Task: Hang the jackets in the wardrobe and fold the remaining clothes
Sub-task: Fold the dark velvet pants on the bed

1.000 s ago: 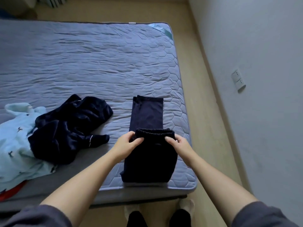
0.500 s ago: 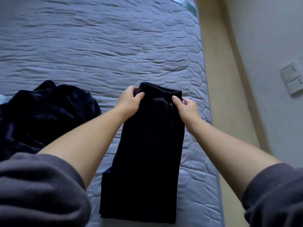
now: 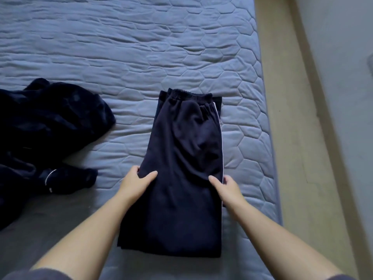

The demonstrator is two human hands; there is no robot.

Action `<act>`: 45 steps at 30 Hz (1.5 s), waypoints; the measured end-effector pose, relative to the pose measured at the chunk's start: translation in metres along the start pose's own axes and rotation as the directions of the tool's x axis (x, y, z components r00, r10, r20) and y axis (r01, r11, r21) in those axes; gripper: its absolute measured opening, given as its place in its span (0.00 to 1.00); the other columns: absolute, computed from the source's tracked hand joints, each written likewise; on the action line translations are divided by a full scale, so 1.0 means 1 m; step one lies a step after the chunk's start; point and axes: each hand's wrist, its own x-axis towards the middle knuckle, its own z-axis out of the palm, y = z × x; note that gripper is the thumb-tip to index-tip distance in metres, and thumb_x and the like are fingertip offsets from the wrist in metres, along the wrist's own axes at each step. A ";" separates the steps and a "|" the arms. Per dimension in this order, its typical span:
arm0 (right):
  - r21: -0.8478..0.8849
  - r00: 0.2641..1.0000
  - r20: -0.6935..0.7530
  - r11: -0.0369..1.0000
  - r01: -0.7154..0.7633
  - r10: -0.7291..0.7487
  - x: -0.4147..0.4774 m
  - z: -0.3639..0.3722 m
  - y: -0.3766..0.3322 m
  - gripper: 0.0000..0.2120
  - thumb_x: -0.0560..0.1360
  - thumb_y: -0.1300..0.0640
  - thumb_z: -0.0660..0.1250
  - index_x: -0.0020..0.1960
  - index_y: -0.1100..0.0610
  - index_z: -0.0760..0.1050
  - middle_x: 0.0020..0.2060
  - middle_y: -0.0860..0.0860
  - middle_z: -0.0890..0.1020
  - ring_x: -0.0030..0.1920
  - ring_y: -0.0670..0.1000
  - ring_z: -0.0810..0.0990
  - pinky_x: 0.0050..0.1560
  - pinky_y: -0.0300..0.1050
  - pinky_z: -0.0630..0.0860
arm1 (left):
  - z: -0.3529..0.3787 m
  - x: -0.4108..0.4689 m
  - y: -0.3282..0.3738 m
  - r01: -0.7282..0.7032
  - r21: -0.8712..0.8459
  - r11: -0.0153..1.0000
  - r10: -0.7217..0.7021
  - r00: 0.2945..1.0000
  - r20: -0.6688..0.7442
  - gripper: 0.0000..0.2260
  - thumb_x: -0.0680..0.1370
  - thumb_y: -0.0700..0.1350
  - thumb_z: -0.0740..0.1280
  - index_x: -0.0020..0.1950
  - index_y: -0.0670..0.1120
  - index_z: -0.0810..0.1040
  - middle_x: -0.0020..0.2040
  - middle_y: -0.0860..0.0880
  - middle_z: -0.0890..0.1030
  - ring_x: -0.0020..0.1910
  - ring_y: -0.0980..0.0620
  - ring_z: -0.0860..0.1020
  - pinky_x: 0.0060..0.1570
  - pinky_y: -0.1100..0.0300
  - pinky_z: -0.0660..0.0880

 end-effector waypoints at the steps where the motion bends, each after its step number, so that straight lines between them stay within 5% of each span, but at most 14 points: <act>1: -0.031 0.999 0.038 0.999 -0.016 0.017 -0.006 0.003 0.008 0.12 0.75 0.56 0.70 0.56 0.60 0.76 0.53 0.55 0.82 0.52 0.53 0.81 0.56 0.52 0.78 | -0.003 -0.005 -0.007 0.016 0.022 1.000 -0.017 0.999 0.029 0.17 0.72 0.53 0.73 0.56 0.47 0.76 0.50 0.52 0.82 0.48 0.53 0.80 0.49 0.56 0.76; 5: -0.089 0.993 0.102 0.995 -0.052 0.061 -0.033 0.005 0.035 0.06 0.75 0.60 0.69 0.51 0.56 0.79 0.47 0.51 0.84 0.45 0.48 0.82 0.43 0.39 0.77 | -0.003 -0.030 -0.034 0.071 0.052 0.996 -0.076 0.991 0.114 0.15 0.72 0.46 0.75 0.56 0.44 0.79 0.52 0.48 0.83 0.51 0.49 0.80 0.54 0.54 0.76; 11: -0.085 0.991 0.099 0.993 -0.084 0.093 -0.060 -0.005 0.060 0.07 0.75 0.61 0.69 0.54 0.55 0.78 0.49 0.52 0.83 0.49 0.51 0.81 0.50 0.45 0.77 | 0.010 -0.064 -0.065 0.176 0.014 0.984 -0.177 0.977 0.120 0.20 0.73 0.42 0.74 0.63 0.39 0.76 0.56 0.44 0.81 0.49 0.50 0.78 0.49 0.60 0.71; 16: -0.100 0.940 0.225 0.966 -0.239 0.256 -0.094 -0.021 0.097 0.10 0.77 0.62 0.67 0.57 0.61 0.77 0.54 0.57 0.83 0.53 0.55 0.80 0.53 0.48 0.76 | 0.010 -0.105 -0.103 0.317 0.067 0.946 -0.324 0.915 0.241 0.13 0.72 0.46 0.75 0.54 0.45 0.80 0.51 0.46 0.83 0.42 0.53 0.79 0.37 0.61 0.73; 22: -0.109 0.964 0.161 0.975 -0.193 0.209 -0.130 -0.027 0.102 0.07 0.77 0.63 0.65 0.54 0.61 0.77 0.50 0.55 0.83 0.49 0.51 0.79 0.48 0.43 0.75 | 0.005 -0.134 -0.099 0.307 0.090 0.948 -0.318 0.932 0.173 0.19 0.73 0.44 0.74 0.61 0.39 0.77 0.56 0.43 0.81 0.47 0.51 0.77 0.45 0.60 0.71; 29: -0.256 0.922 0.174 0.920 -0.298 0.347 -0.201 -0.052 0.105 0.07 0.76 0.63 0.67 0.53 0.56 0.76 0.57 0.58 0.81 0.51 0.53 0.80 0.57 0.56 0.77 | -0.020 -0.192 -0.072 0.403 0.426 0.810 -0.556 0.758 0.341 0.18 0.71 0.46 0.75 0.56 0.40 0.75 0.45 0.42 0.81 0.39 0.45 0.79 0.31 0.60 0.73; 33: -0.073 0.958 0.129 0.966 -0.246 0.254 -0.229 -0.069 0.069 0.35 0.75 0.64 0.67 0.76 0.45 0.56 0.64 0.51 0.74 0.59 0.55 0.78 0.59 0.58 0.76 | -0.032 -0.220 -0.051 0.423 0.121 0.898 -0.440 0.846 0.301 0.26 0.72 0.39 0.73 0.67 0.45 0.68 0.61 0.44 0.77 0.49 0.44 0.80 0.36 0.56 0.78; 35: 0.059 0.972 0.152 0.980 -0.188 0.177 -0.228 -0.078 0.032 0.31 0.77 0.65 0.63 0.72 0.38 0.61 0.57 0.49 0.78 0.46 0.51 0.81 0.43 0.48 0.81 | -0.042 -0.225 -0.030 0.417 -0.159 0.895 -0.351 0.878 0.325 0.33 0.74 0.37 0.71 0.73 0.54 0.61 0.63 0.53 0.74 0.44 0.49 0.81 0.29 0.58 0.78; 38: 0.147 0.969 0.219 0.978 -0.145 0.111 -0.211 -0.088 -0.031 0.18 0.78 0.65 0.55 0.57 0.48 0.78 0.48 0.53 0.81 0.30 0.51 0.79 0.27 0.37 0.72 | -0.059 -0.210 0.014 0.331 -0.386 0.861 -0.207 0.921 0.330 0.34 0.77 0.36 0.66 0.74 0.61 0.57 0.60 0.54 0.74 0.30 0.50 0.81 0.25 0.61 0.75; 40: 0.180 0.961 0.257 0.972 -0.148 0.099 -0.187 -0.089 -0.067 0.15 0.77 0.62 0.54 0.49 0.54 0.79 0.44 0.56 0.82 0.30 0.53 0.82 0.28 0.37 0.71 | -0.067 -0.185 0.047 0.286 -0.468 0.836 -0.162 0.944 0.287 0.26 0.78 0.36 0.63 0.71 0.60 0.64 0.56 0.47 0.75 0.25 0.49 0.78 0.23 0.62 0.74; 43: 0.241 0.948 0.309 0.958 -0.158 0.079 -0.140 -0.083 -0.106 0.14 0.76 0.54 0.51 0.47 0.52 0.76 0.42 0.54 0.86 0.42 0.52 0.85 0.43 0.44 0.73 | -0.065 -0.140 0.091 0.281 -0.567 0.774 -0.146 0.951 0.273 0.07 0.80 0.41 0.60 0.52 0.49 0.76 0.40 0.45 0.81 0.24 0.51 0.79 0.25 0.63 0.76; 45: 0.284 0.955 0.297 0.953 -0.110 0.021 -0.100 -0.076 -0.123 0.15 0.76 0.52 0.48 0.50 0.51 0.74 0.45 0.54 0.86 0.50 0.52 0.84 0.52 0.49 0.72 | -0.056 -0.104 0.113 0.288 -0.629 0.722 -0.131 0.950 0.284 0.09 0.80 0.45 0.57 0.48 0.47 0.77 0.35 0.46 0.83 0.30 0.51 0.81 0.30 0.62 0.78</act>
